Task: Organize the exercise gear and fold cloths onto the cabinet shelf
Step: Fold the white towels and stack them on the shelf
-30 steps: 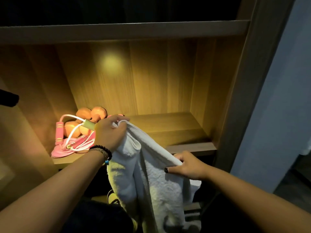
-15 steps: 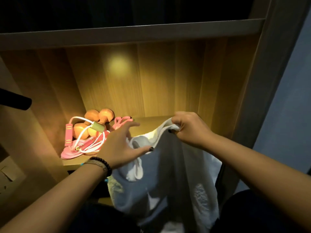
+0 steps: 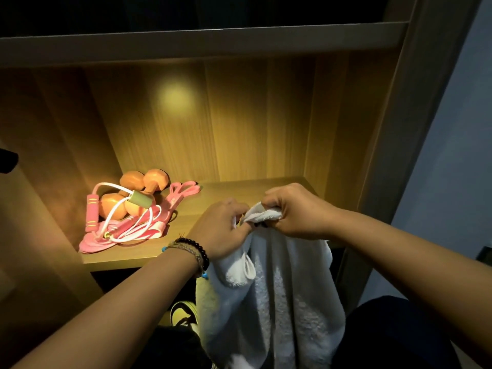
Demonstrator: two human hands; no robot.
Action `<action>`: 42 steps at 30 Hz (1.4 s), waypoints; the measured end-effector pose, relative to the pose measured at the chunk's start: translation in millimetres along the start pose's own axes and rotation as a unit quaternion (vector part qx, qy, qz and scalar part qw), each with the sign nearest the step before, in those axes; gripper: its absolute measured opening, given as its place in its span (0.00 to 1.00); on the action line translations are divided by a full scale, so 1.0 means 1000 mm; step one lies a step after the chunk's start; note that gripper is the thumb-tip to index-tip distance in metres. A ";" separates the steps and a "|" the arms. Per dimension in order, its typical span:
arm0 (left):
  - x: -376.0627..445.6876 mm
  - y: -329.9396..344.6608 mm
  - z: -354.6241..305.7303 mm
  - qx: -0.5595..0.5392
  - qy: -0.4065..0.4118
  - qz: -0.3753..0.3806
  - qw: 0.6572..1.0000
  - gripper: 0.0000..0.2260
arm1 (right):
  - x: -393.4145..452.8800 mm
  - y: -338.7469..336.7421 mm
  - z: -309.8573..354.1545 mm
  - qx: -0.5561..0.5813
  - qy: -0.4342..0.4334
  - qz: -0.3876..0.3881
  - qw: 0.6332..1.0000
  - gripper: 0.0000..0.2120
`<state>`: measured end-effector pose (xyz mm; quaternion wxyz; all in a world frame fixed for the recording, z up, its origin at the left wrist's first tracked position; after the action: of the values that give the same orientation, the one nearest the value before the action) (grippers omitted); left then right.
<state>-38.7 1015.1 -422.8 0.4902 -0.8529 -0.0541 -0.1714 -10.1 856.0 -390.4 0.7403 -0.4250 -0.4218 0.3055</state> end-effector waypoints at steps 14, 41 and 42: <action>0.011 -0.026 0.071 0.015 -0.102 -0.181 0.978 0.08 | -0.041 0.043 -0.048 -0.035 0.094 0.054 0.994 0.11; 0.004 -0.031 0.114 0.016 -0.237 -0.240 0.941 0.06 | -0.050 -0.009 -0.054 -0.156 -0.010 0.163 0.974 0.13; 0.005 -0.030 0.114 0.013 -0.236 -0.240 0.942 0.06 | -0.051 -0.008 -0.057 -0.148 0.003 0.168 0.975 0.14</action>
<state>-15.0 1127.3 -449.1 0.4186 -0.8243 -0.3732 -0.0773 17.8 789.4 -418.1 0.6086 -0.5957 -0.3824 0.3584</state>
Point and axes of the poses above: each hand's wrist, its own x-axis towards the middle knuckle, its own y-axis out of the palm, z = x × y, the point moved 3 cm from there along x, towards the middle knuckle, and after that the axes turned 10 degrees about -y, right-handed, at the moved point
